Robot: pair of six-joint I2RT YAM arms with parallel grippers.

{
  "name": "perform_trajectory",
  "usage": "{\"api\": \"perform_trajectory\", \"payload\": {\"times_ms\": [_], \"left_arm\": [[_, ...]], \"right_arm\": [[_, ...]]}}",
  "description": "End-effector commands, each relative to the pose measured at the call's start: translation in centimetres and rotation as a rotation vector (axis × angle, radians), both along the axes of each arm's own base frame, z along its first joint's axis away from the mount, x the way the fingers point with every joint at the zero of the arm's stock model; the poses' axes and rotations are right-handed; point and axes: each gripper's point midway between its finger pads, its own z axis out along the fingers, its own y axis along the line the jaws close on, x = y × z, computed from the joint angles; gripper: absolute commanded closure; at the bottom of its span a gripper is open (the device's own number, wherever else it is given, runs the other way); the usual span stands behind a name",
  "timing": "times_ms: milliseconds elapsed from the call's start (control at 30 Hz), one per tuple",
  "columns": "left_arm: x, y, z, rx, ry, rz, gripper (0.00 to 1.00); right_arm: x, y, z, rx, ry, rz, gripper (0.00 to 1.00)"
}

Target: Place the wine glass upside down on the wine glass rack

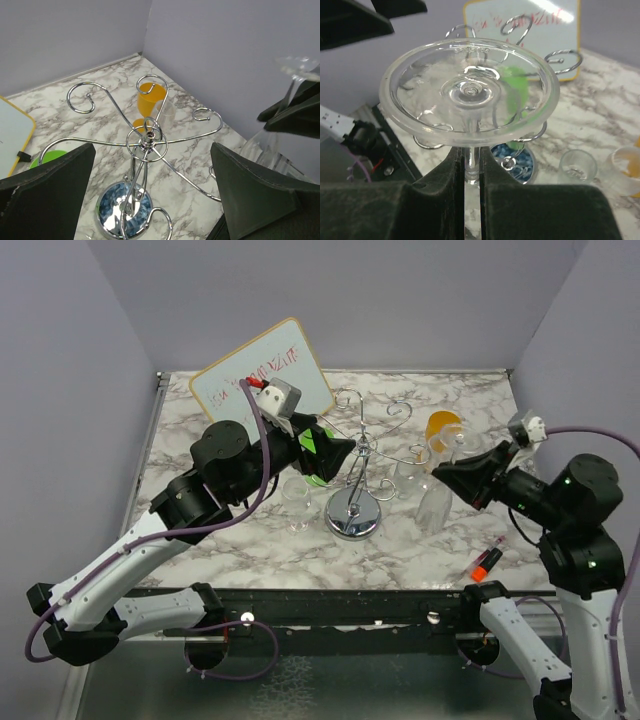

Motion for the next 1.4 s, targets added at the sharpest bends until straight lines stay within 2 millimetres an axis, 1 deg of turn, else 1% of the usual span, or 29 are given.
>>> {"api": "perform_trajectory", "payload": {"times_ms": [0, 100, 200, 333, 500, 633, 733, 800, 900, 933, 1100, 1200, 1267, 1367], "left_arm": [[-0.2, 0.2, 0.8, -0.026, 0.007, 0.01, 0.01], [-0.5, 0.3, 0.9, -0.053, 0.037, 0.007, 0.01], [-0.9, 0.6, 1.0, -0.084, 0.051, 0.001, 0.01], [-0.9, 0.8, 1.3, -0.091, 0.046, 0.007, 0.01], [-0.8, 0.8, 1.1, -0.084, 0.047, 0.013, 0.01], [-0.6, 0.5, 0.7, -0.073, 0.057, 0.015, 0.01], [-0.6, 0.3, 0.9, -0.081, 0.07, 0.007, 0.01], [-1.0, 0.0, 1.2, -0.091, 0.076, -0.017, 0.01], [-1.2, -0.5, 1.5, -0.1, 0.082, -0.043, 0.01], [-1.2, -0.6, 1.4, -0.099, 0.085, -0.046, 0.01], [-0.8, -1.3, 0.4, -0.091, 0.114, -0.045, 0.01], [-0.5, -1.7, 0.1, -0.083, 0.122, -0.041, 0.01], [0.1, -1.5, -0.5, -0.071, 0.137, -0.005, 0.01], [1.2, -0.8, -1.0, -0.056, 0.16, 0.071, 0.01]], "right_arm": [[-1.7, 2.5, -2.3, 0.002, -0.038, 0.235, 0.99], [-1.5, 3.0, -4.1, 0.011, -0.027, 0.274, 0.99], [-0.9, 3.2, -5.1, 0.031, -0.056, 0.277, 0.99], [-0.7, 3.5, -6.4, 0.048, -0.057, 0.298, 0.99], [-0.2, 3.4, -7.4, 0.04, -0.055, 0.286, 0.99], [0.9, 2.9, -8.3, 0.027, -0.059, 0.222, 0.99], [1.4, 2.3, -8.1, 0.006, -0.091, 0.174, 0.99], [1.6, 2.4, -7.9, 0.008, -0.095, 0.178, 0.99], [2.0, 2.8, -8.6, 0.012, -0.065, 0.202, 0.99], [2.1, 2.8, -8.7, 0.015, -0.059, 0.206, 0.99], [2.1, 3.1, -8.0, 0.046, -0.069, 0.221, 0.99], [2.4, 2.5, -7.4, 0.032, -0.066, 0.168, 0.99], [2.4, 2.3, -7.1, 0.032, -0.072, 0.147, 0.99], [2.5, 2.4, -7.9, 0.03, -0.033, 0.159, 0.99]]}}
